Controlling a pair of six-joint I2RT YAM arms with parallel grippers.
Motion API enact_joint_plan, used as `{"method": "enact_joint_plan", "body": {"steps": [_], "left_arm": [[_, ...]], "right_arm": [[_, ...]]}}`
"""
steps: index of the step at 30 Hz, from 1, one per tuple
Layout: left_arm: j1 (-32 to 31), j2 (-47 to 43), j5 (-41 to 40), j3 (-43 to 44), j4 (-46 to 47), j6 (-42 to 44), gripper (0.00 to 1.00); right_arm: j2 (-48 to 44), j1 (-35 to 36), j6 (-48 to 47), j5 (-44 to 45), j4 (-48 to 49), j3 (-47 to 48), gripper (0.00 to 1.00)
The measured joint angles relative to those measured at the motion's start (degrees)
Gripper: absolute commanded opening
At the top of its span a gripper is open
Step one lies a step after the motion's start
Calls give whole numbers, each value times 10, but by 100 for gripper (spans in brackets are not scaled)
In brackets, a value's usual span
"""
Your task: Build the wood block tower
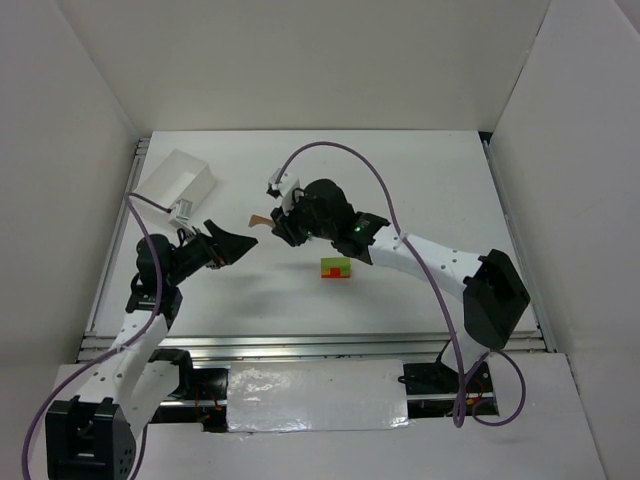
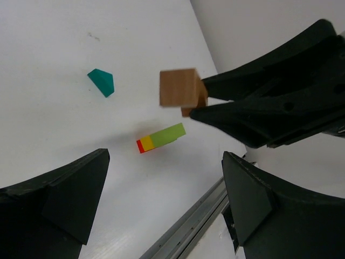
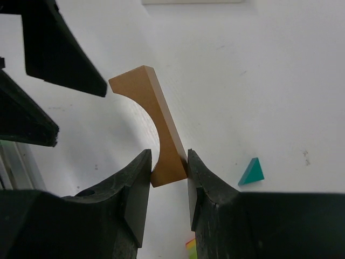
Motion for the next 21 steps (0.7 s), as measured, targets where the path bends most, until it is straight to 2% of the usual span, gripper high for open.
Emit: {"method": "enact_joint_plan", "body": {"steps": [7, 10, 11, 13, 21], "left_arm": [[3, -48, 17, 0, 19, -16, 97], [4, -60, 18, 0, 20, -17, 84], [4, -61, 19, 0, 21, -17, 76], [4, -61, 22, 0, 22, -21, 72], [4, -61, 23, 0, 27, -30, 77]], "right_arm": [[-5, 40, -4, 8, -7, -2, 0], [-14, 40, -1, 8, -9, -7, 0], [-18, 41, 0, 9, -9, -7, 0], [-26, 42, 3, 8, -9, -7, 0], [-38, 50, 6, -4, -8, -7, 0]]}}
